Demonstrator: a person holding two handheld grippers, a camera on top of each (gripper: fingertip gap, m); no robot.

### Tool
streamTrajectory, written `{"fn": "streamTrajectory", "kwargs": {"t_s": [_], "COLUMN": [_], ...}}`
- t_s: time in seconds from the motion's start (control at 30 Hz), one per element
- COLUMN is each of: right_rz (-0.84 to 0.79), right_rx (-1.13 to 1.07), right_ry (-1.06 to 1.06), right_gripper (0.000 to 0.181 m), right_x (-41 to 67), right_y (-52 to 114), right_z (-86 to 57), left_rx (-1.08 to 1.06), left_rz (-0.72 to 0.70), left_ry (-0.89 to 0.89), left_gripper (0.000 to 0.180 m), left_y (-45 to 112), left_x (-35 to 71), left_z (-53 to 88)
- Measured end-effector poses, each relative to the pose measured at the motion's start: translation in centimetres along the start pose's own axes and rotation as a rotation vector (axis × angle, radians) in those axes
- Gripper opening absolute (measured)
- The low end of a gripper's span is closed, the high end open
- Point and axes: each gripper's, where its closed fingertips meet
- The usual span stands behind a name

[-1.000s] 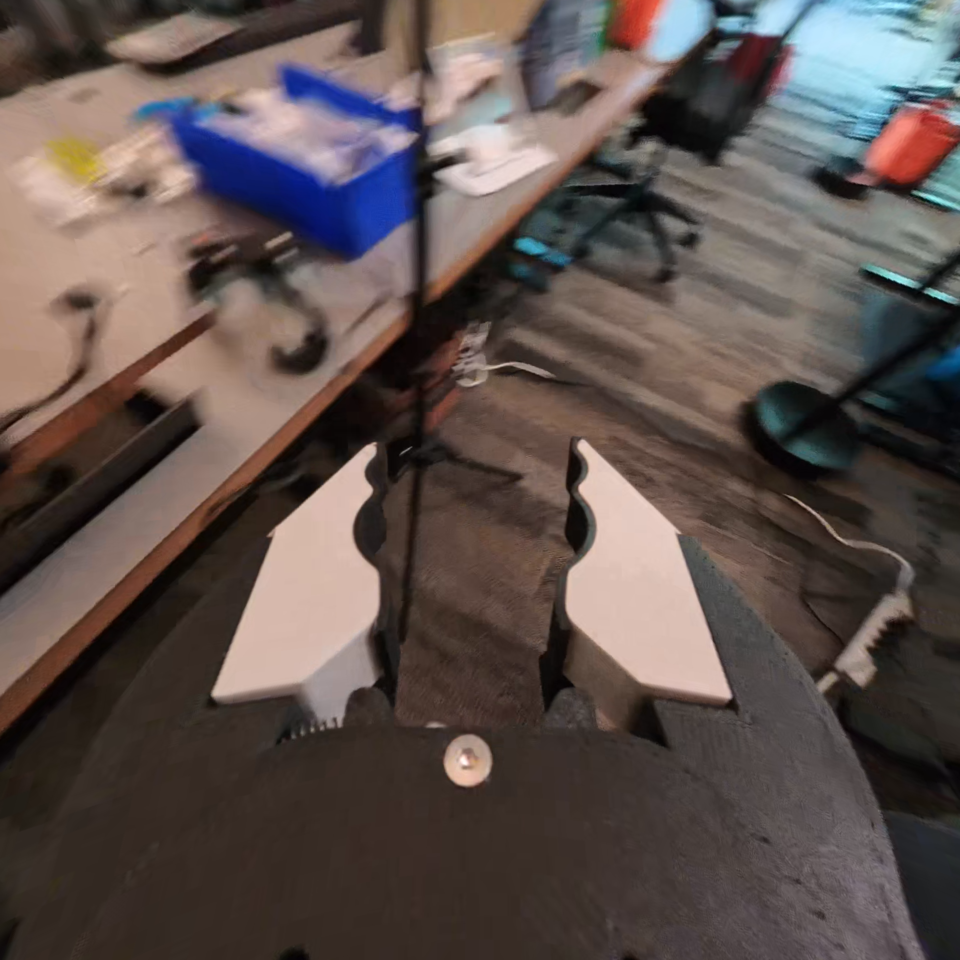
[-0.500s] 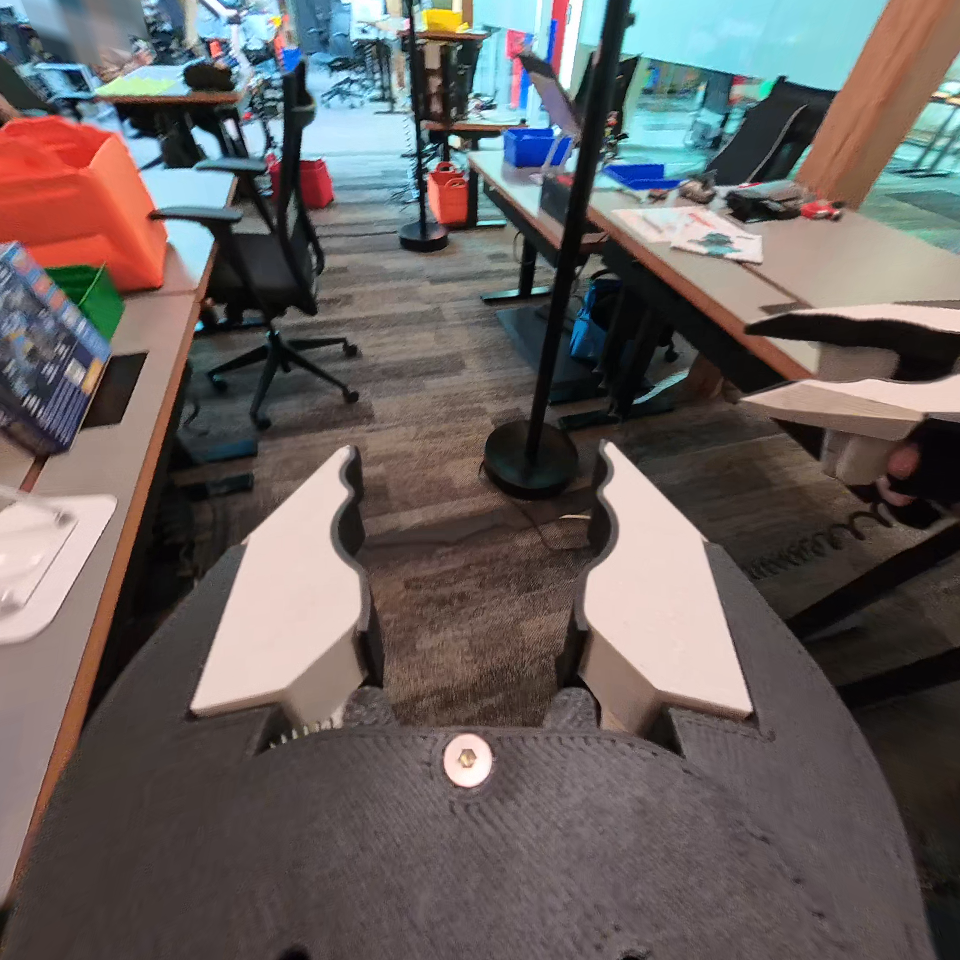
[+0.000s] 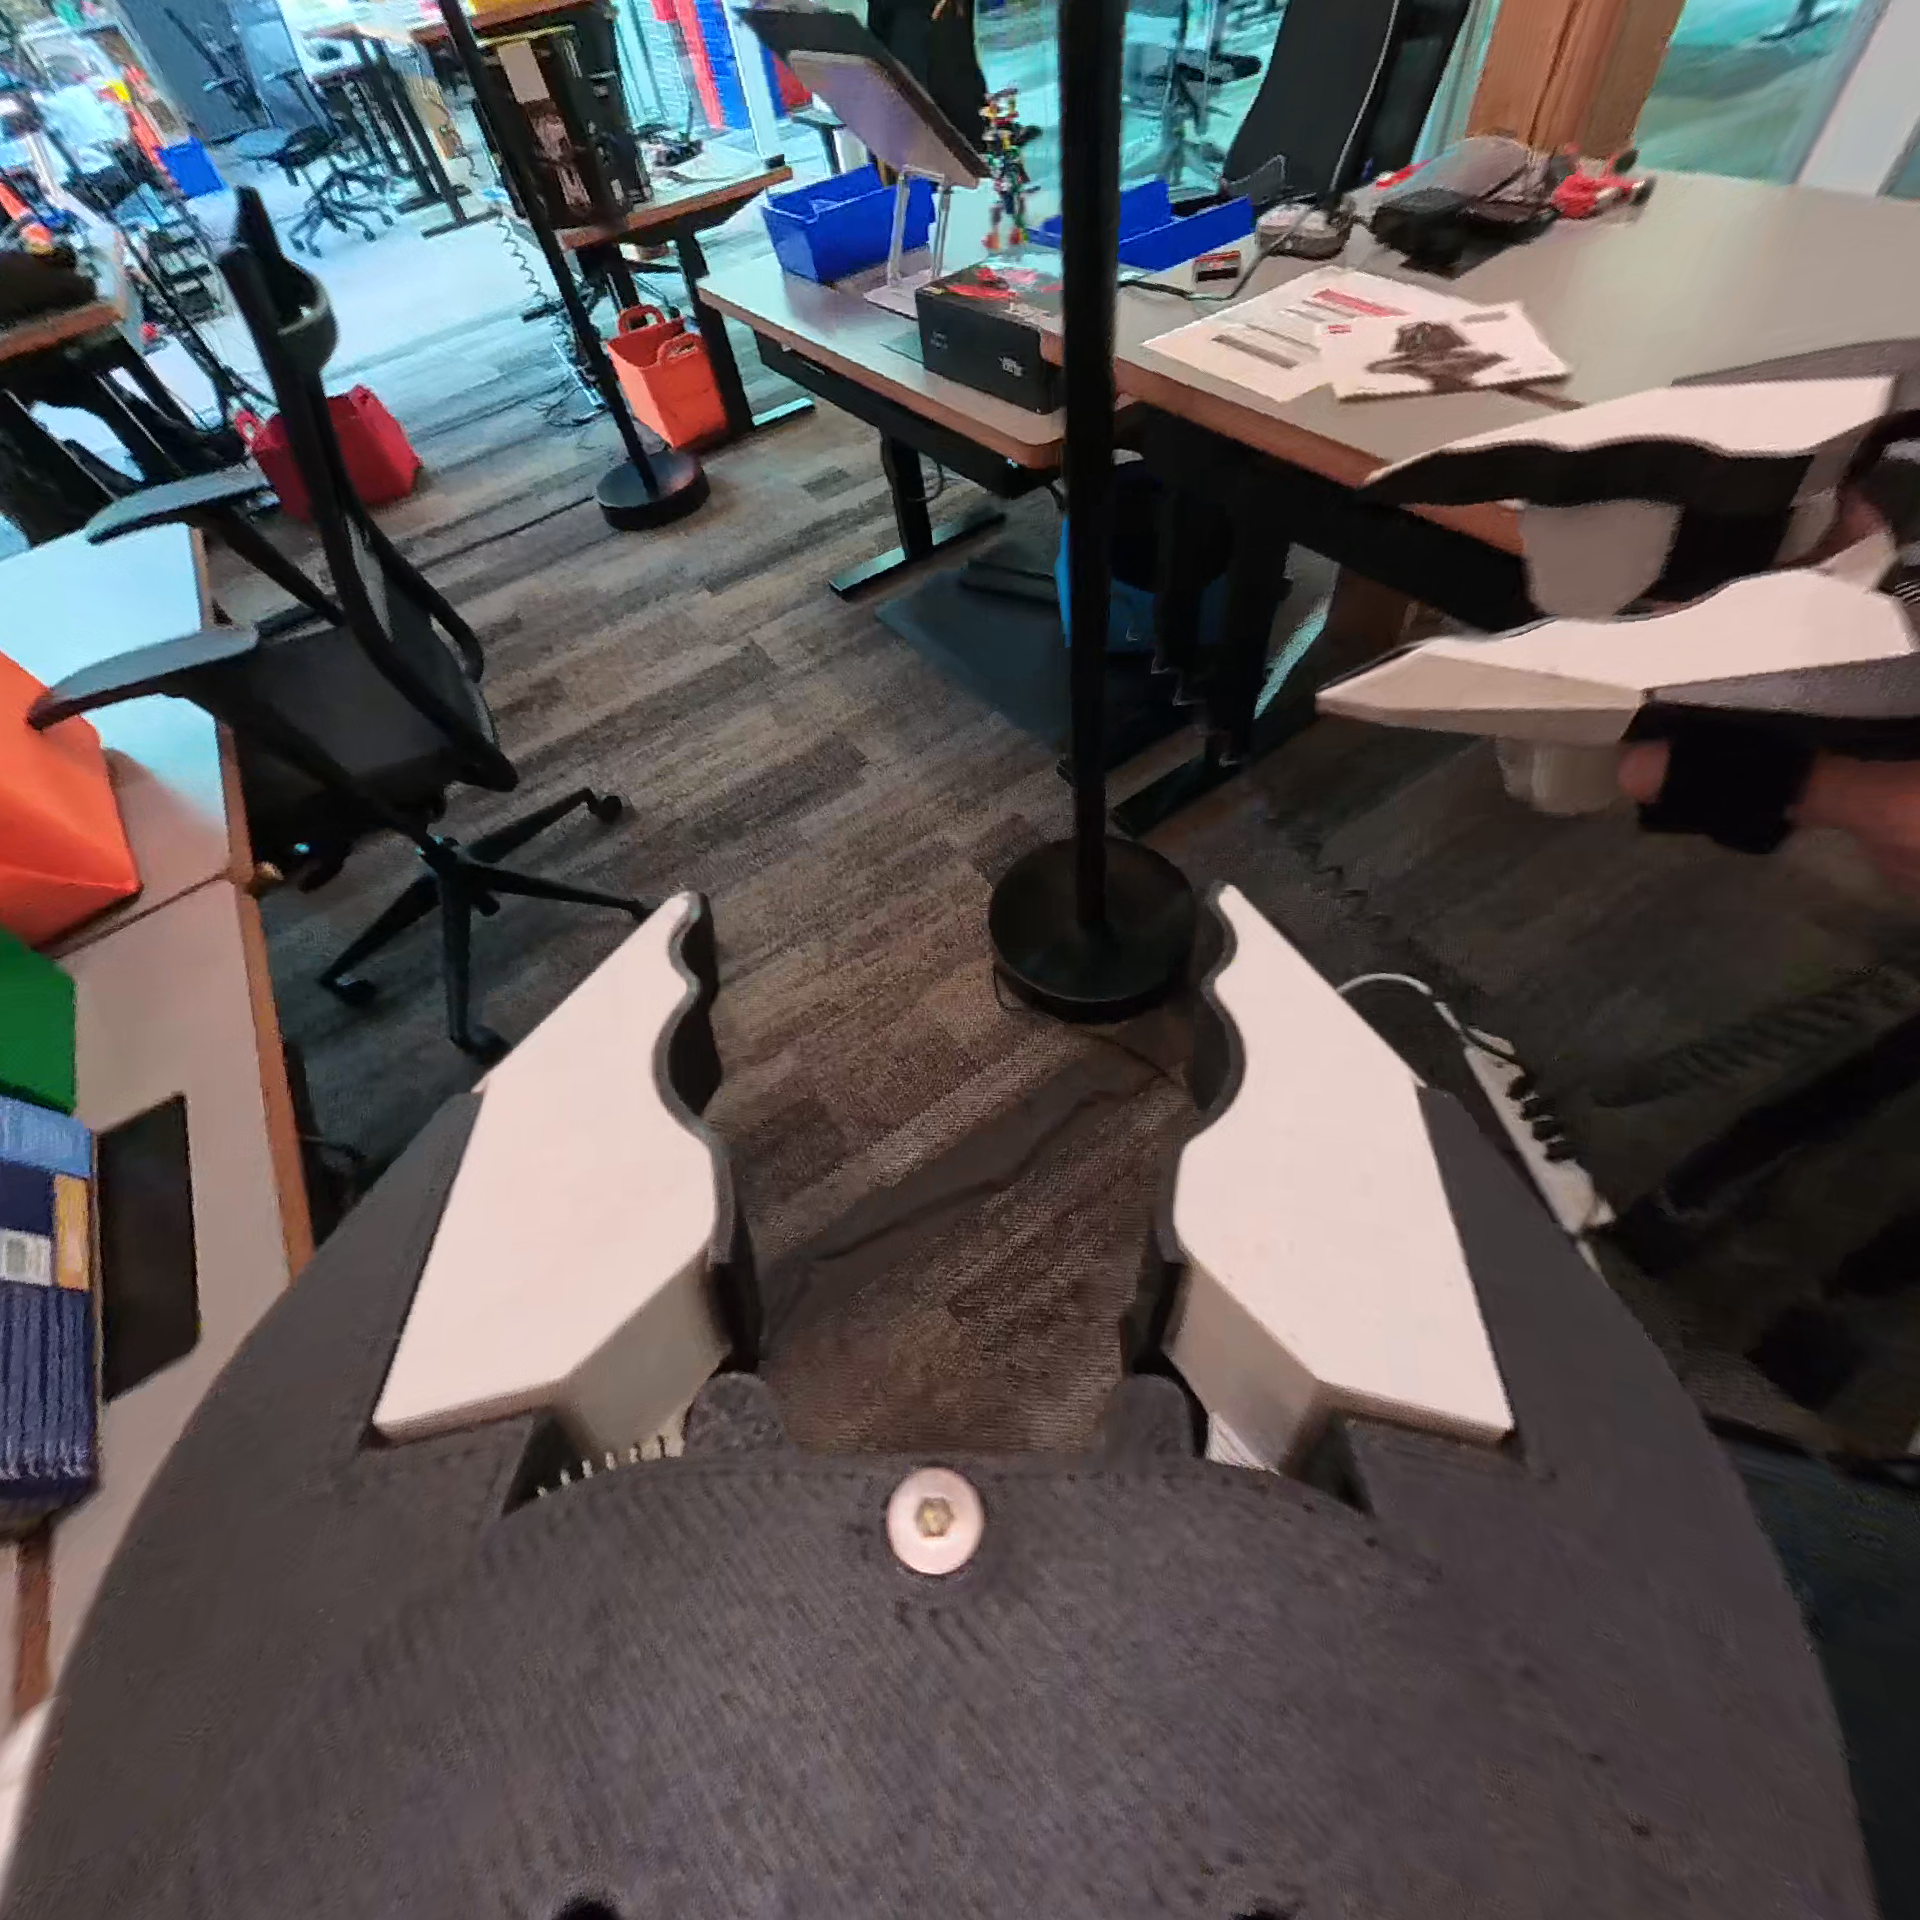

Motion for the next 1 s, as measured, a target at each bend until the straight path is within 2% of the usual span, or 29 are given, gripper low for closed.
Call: {"fn": "streamTrajectory", "kwargs": {"t_s": [0.17,0.47,0.57,0.77,1.0], "right_rz": [0.069,0.187,0.188,0.241,0.253], "right_rx": [-0.094,-0.104,-0.084,-0.045,-0.177], "right_ry": [0.089,-0.002,-0.039,-0.102,-0.117], "right_gripper": [0.070,0.059,0.053,0.053,0.056], "right_x": [-1.0,-5.5,-5.5,-3.2,-2.2], "right_y": [5.2,15.3,20.6,31.3,42.6], "right_z": [-6.4,-19.4,-25.0,-36.9,-50.7], "left_rx": [-0.054,-0.125,-0.099,-0.096,-0.121], "left_rz": [0.055,0.040,0.032,-0.021,-0.014], "left_ry": [0.000,-0.071,-0.044,-0.082,-0.073], "left_gripper": [0.093,0.089,0.087,0.086,0.083], "left_y": [9.0,27.8,34.9,47.8,61.9], "left_x": [1.3,6.0,8.3,14.2,16.9], "left_z": [5.2,10.2,12.1,15.9,21.2]}}
Point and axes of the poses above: each gripper's, where its closed fingertips meet, y out along the fingers, x out of its top, z = x × y across the jaws, and after that the axes turned 8 degrees about x, right-handed
